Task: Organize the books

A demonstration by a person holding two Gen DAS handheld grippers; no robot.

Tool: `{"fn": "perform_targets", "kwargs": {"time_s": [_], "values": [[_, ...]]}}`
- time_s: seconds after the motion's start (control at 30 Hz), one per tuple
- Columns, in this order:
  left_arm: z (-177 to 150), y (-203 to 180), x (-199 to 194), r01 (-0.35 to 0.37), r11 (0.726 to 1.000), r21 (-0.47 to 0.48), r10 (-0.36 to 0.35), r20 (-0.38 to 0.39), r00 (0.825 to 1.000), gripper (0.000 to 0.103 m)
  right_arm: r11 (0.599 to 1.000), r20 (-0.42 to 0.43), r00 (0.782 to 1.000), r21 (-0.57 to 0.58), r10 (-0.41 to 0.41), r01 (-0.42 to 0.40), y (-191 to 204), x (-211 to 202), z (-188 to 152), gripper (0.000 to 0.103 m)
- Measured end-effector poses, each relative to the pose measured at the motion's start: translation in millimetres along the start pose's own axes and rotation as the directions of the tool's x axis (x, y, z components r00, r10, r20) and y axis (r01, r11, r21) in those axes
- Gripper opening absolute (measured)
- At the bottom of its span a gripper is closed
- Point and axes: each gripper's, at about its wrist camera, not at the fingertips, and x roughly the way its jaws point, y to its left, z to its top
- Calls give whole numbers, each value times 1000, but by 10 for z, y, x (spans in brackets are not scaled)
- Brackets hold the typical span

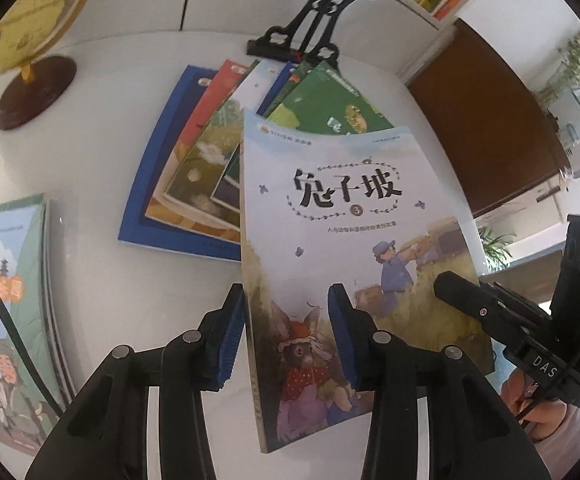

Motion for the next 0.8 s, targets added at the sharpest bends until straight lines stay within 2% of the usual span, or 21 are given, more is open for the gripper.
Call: {"fn": "perform_targets", "kwargs": {"time_s": [0.1,0.23,0.6,0.8], "values": [[-12,-46,-95,-26,1000,3,26,27,999,37,999,15,999,-38,-29,30,84,-63,7,17],[20,-70,-174,-24,1000,4,24,46,999,37,994,16,998,-85,-68,69,184,-112,41,17],[33,-107,-393,-16,1000,20,14,94,996,37,987,61,994,-123,-93,100,350,-292,93,17],[21,-88,-557,-41,998,38,36,128,991,37,983,91,992,-149,-91,104,503,-379,131,17]]}}
